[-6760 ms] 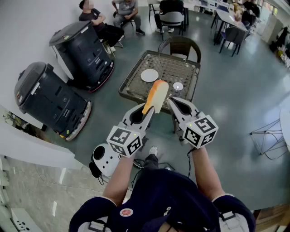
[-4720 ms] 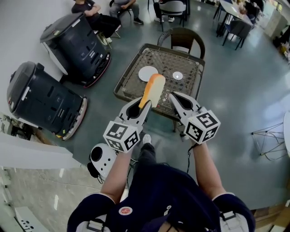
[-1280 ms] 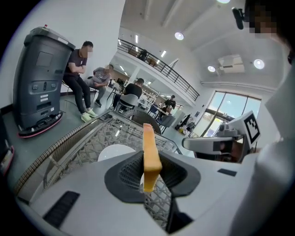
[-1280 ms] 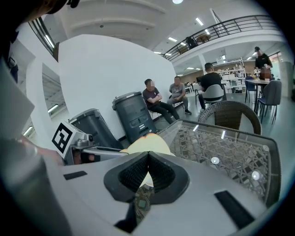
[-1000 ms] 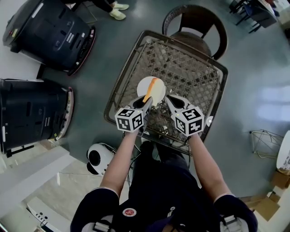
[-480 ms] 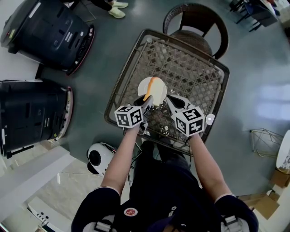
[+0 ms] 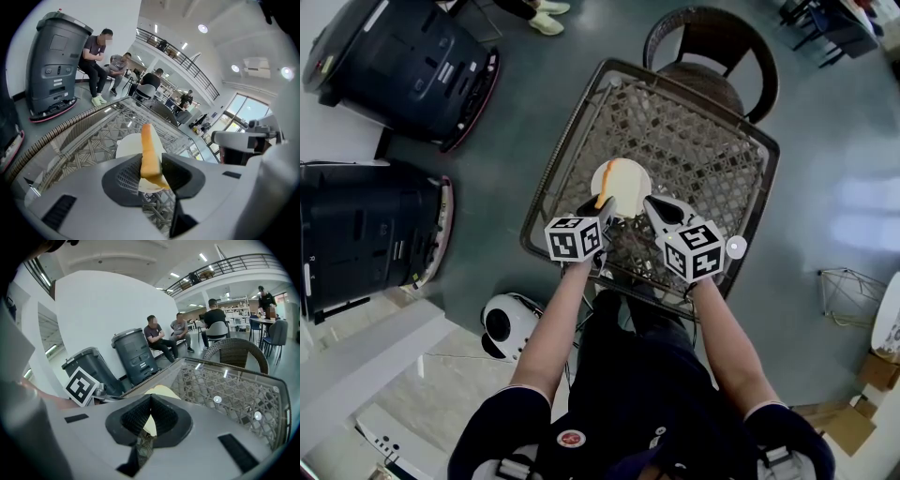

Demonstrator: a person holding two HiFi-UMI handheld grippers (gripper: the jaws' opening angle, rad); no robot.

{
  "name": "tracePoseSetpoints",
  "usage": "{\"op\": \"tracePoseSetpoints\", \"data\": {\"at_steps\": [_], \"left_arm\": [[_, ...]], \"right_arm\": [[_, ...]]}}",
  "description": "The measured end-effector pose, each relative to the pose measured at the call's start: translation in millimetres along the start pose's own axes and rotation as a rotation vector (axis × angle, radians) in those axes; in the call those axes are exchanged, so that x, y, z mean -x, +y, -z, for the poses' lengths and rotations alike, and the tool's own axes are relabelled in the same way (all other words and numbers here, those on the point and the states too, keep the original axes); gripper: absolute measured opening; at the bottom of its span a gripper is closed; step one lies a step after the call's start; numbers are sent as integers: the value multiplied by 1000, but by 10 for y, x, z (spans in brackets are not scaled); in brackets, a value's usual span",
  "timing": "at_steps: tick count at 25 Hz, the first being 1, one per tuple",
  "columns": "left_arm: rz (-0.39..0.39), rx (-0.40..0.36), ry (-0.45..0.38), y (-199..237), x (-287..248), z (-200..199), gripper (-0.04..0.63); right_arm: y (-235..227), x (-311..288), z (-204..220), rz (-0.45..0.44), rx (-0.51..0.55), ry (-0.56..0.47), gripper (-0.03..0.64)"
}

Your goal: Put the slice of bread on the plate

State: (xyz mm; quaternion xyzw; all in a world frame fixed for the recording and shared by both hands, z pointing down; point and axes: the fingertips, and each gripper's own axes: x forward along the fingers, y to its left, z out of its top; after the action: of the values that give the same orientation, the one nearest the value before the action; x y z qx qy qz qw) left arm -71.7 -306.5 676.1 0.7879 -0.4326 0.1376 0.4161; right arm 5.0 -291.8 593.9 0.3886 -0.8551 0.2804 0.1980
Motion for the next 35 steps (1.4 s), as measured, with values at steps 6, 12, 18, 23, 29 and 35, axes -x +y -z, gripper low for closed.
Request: {"op": "tracePoseSetpoints", "data": {"at_steps": [6, 12, 18, 23, 29, 35], "left_arm": [[-96, -26, 14, 106, 12, 8, 138], [-165, -35, 34, 236, 18, 49, 157], [-180, -21, 33, 308, 7, 75, 160], [-180, -5, 30, 351, -11, 103, 160], [-193, -6, 34, 400, -29, 132, 166], [-220, -35, 32, 434, -12, 88, 169]], "right_arm": [[44, -9, -8, -4, -4, -1, 8], [58, -6, -15, -1, -4, -5, 8], [64, 17, -2, 5, -5, -5, 8], [65, 64, 15, 9, -6, -8, 8], [62, 128, 52, 15, -10, -8, 8], [78, 179, 66, 16, -10, -16, 8]]}}
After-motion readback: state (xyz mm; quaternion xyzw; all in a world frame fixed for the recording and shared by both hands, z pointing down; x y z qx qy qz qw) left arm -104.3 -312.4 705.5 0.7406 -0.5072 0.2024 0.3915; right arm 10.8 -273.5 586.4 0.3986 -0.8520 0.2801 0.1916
